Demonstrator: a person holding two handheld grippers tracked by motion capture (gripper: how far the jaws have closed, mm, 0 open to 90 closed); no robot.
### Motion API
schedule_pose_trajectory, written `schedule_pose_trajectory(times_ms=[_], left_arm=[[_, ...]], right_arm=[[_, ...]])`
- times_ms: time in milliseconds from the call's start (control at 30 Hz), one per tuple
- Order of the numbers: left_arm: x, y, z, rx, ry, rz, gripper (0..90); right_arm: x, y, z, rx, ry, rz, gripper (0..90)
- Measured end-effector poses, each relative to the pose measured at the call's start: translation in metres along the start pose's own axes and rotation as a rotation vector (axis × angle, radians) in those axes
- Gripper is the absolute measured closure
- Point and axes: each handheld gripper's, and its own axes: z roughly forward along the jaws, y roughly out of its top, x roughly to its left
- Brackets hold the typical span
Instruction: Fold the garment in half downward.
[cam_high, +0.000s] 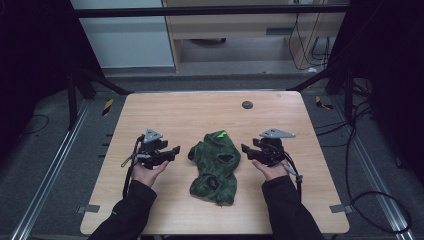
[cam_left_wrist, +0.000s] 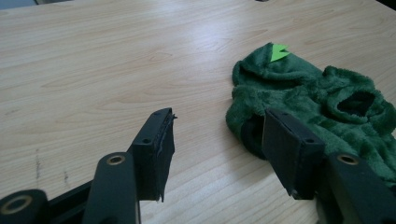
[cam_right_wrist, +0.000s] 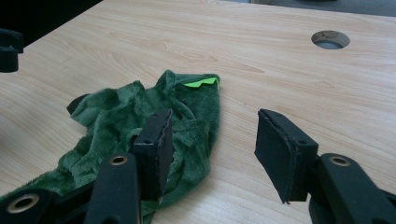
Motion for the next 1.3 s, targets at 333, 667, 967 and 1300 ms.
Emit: schedule_pose_trajectory(times_ms=[333, 667, 967, 1300], left_arm=[[-0.003, 0.007, 0.019, 0.004, -0.006, 0.012, 44.3], [-0.01, 0.014, 0.037, 0.006, -0.003, 0.022, 45.2], [-0.01, 0.018, 0.054, 0.029, -0.008, 0.02, 46.5], [-0.009, 0.017, 0.073, 0.056, -0.01, 0.024, 47.8]], right_arm=[[0.0, 0.004, 0.014, 0.016, -0.001, -0.003, 46.2], [-0.004, 0.007, 0.03, 0.035, -0.013, 0.003, 47.3], [-0.005, 0.005, 0.043, 0.057, -0.024, 0.004, 48.2], [-0.002, 0.007, 0.059, 0.079, -0.02, 0.0, 48.7]])
